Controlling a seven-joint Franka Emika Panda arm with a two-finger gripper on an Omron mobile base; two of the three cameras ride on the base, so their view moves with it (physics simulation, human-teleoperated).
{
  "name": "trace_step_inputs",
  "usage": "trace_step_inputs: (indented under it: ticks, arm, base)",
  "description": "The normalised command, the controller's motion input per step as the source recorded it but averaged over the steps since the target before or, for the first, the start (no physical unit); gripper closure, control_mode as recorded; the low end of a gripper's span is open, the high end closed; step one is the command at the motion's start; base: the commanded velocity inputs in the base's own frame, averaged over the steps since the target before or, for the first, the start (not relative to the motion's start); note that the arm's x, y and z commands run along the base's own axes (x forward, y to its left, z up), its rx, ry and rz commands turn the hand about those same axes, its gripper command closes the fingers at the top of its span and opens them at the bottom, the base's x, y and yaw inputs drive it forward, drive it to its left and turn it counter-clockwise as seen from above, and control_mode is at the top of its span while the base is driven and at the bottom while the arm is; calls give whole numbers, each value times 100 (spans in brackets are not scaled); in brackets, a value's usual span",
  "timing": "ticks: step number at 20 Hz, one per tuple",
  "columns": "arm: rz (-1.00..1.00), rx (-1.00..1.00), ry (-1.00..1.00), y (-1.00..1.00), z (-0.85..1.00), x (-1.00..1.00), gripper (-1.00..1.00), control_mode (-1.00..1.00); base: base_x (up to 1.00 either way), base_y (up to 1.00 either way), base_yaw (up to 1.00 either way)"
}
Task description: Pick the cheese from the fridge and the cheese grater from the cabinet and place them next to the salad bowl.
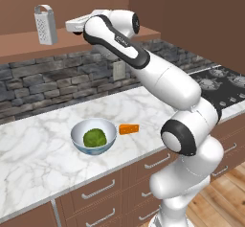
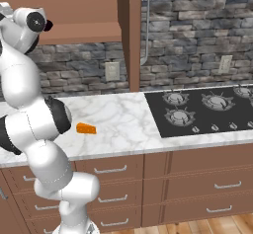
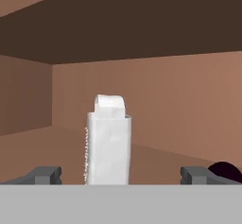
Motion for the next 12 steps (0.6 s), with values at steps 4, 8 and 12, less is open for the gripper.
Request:
trace_step_inputs:
  ticks: [4, 8, 12]
  arm:
    - [0, 0, 0, 19, 0, 23, -100, -100]
    - [0, 0, 0, 28, 0, 20, -100, -100]
    - [0, 0, 0, 30, 0, 18, -100, -100]
  base:
    - [0, 0, 0]
    - [0, 0, 0]
    - [0, 0, 0]
